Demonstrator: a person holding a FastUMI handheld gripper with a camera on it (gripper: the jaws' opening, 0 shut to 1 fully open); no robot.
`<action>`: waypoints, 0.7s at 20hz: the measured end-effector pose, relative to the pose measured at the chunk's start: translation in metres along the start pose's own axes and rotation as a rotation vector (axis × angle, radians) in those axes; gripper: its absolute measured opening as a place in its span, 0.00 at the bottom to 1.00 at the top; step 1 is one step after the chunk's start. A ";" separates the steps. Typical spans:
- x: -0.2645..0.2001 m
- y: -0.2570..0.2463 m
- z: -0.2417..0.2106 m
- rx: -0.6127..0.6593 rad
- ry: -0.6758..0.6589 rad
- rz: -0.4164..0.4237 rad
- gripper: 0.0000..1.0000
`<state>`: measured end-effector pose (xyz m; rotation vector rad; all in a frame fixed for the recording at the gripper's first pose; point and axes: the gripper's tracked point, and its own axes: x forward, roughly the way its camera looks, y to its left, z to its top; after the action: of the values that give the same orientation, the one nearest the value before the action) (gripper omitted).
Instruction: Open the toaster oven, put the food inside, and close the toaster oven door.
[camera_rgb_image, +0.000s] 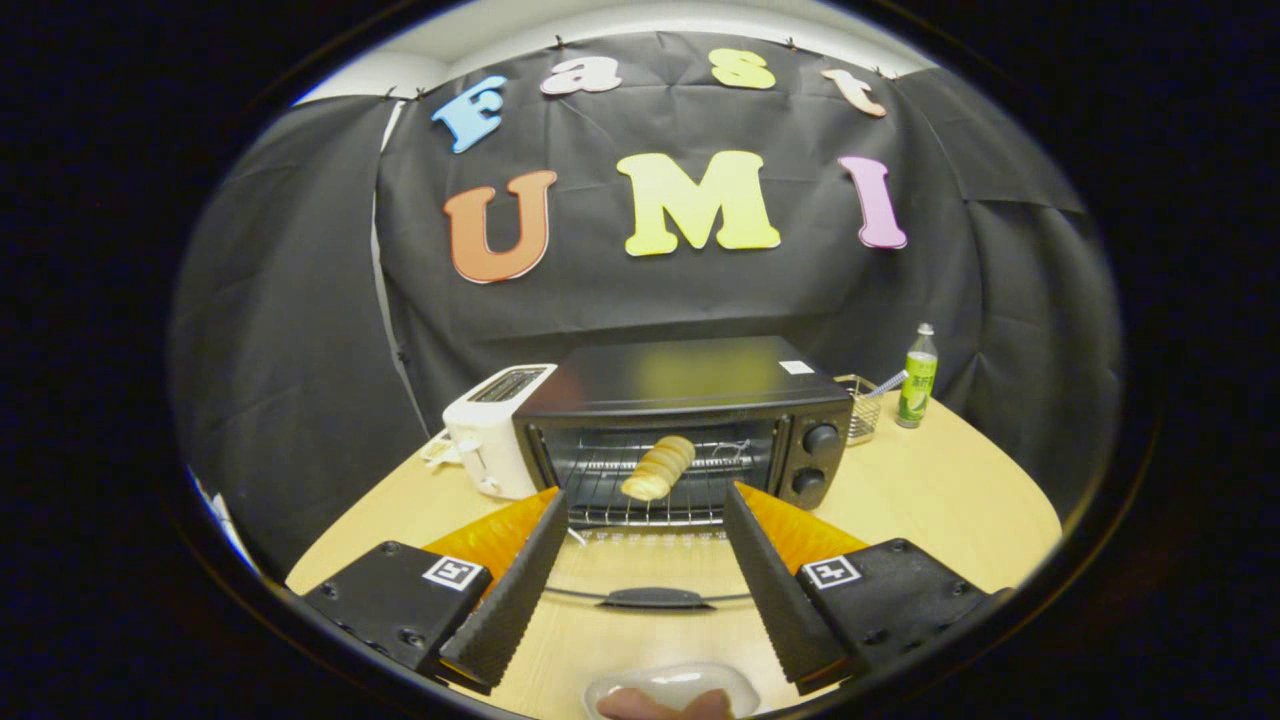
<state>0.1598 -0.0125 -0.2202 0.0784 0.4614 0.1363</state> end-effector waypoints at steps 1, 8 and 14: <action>-0.009 0.000 -0.010 -0.016 0.011 -0.004 1.00; -0.021 -0.001 -0.089 -0.012 0.151 -0.005 1.00; 0.018 -0.003 -0.141 0.026 0.330 -0.012 1.00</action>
<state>0.1129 -0.0065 -0.3545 0.0789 0.7933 0.1316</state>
